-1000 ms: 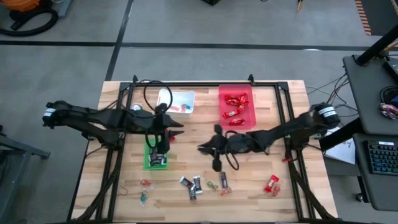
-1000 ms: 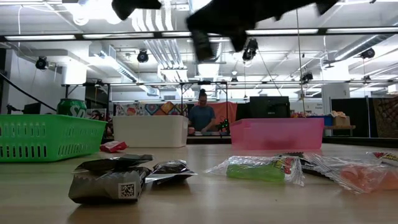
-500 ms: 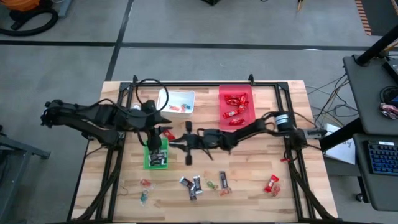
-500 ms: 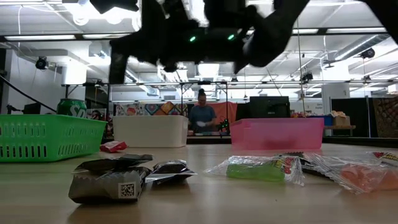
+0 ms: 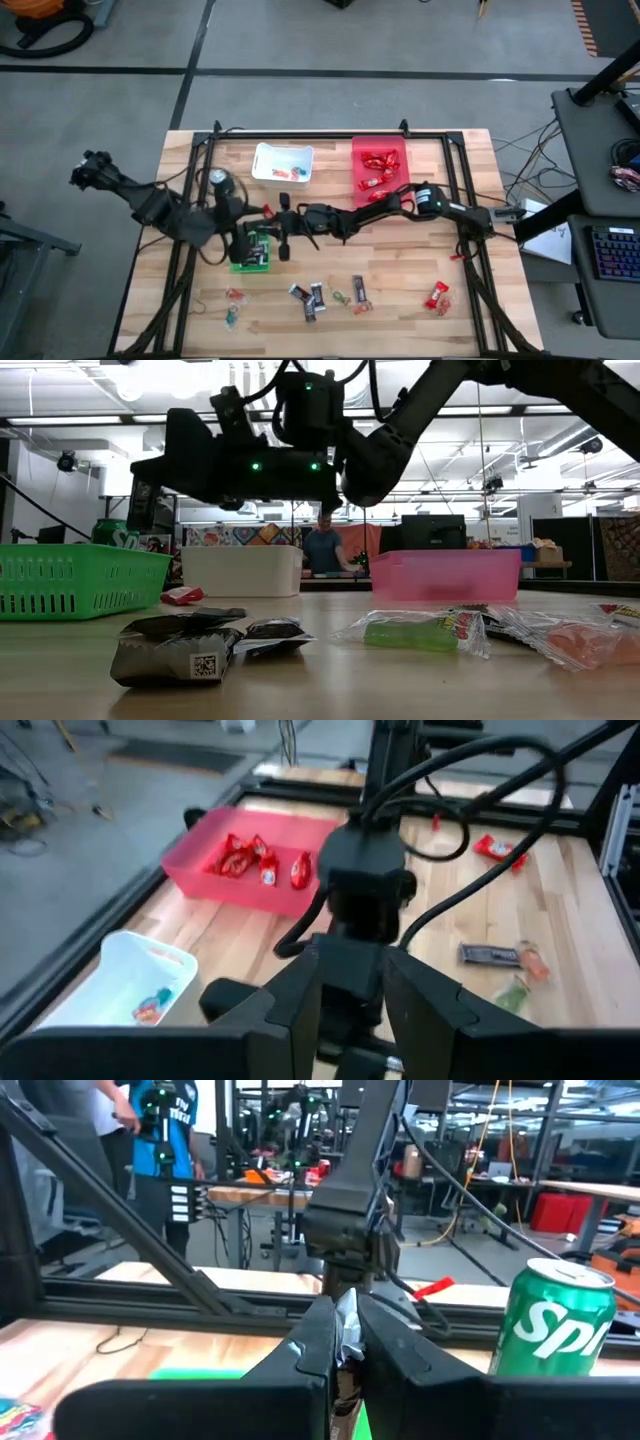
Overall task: Organize candy in baskets
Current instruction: Put the brown chocolate into the green basket, then put the red gummy into the white bin
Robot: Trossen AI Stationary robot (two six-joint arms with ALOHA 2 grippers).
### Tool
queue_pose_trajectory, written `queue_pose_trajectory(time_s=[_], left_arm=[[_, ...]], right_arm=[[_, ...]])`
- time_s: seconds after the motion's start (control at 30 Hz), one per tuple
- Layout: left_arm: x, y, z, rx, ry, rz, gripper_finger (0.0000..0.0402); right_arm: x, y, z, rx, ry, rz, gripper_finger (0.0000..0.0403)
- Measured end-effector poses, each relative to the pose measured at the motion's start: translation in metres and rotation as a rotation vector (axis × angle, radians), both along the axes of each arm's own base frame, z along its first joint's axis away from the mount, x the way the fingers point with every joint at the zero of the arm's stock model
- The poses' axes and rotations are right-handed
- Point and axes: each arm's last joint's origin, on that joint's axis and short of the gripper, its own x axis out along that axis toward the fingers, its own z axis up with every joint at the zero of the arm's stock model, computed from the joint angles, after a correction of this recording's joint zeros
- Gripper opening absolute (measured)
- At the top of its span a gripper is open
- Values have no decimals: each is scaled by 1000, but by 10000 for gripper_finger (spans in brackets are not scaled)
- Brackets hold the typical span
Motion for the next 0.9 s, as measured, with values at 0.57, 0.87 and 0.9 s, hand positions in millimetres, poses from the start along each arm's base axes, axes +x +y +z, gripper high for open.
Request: queue_pose_trajectory(time_s=[0.57,0.87,0.9], left_arm=[[-1,-44,-27,3,-34,60,93],[-1,-45,-23,-84,-56,85,93],[-1,-45,-22,-119,-46,65,93]], right_arm=[[2,1,-11,21,95,3,105],[-4,1,11,-72,216,3,136],[-6,1,21,-85,241,4,136]])
